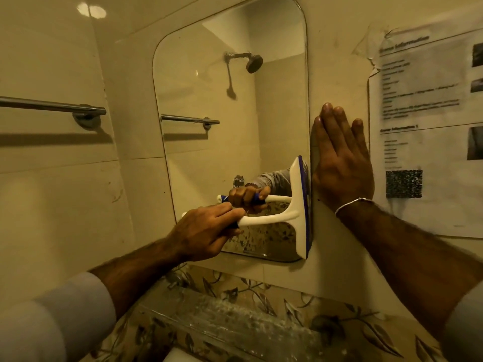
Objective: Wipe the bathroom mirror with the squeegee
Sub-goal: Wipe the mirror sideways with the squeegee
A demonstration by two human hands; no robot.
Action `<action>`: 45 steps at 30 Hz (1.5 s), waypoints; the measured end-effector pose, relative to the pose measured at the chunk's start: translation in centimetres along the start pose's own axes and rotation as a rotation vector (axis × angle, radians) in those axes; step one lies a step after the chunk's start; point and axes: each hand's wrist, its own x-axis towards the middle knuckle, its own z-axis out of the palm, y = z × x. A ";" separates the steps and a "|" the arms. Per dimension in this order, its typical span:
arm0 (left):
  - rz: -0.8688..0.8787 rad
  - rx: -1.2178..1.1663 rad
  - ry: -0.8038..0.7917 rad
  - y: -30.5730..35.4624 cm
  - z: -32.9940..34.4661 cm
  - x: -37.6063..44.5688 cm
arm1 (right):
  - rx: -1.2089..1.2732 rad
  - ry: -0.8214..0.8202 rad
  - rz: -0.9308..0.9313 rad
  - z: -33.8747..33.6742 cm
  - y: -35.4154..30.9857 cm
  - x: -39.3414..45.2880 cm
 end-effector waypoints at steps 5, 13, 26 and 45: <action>0.004 -0.014 -0.009 -1.0 0.0 -0.5 | 0.015 -0.015 0.008 0.1 -0.1 -0.1; 0.025 0.042 -0.077 -3.7 -0.6 -1.2 | 0.016 -0.002 0.003 0.2 -0.1 0.0; -0.055 0.117 -0.179 -8.9 -2.7 -6.9 | 0.039 -0.046 0.034 -0.3 -0.3 0.1; -0.253 0.196 -0.287 -15.5 -5.3 -14.5 | 0.049 -0.104 0.049 -0.5 -0.2 0.0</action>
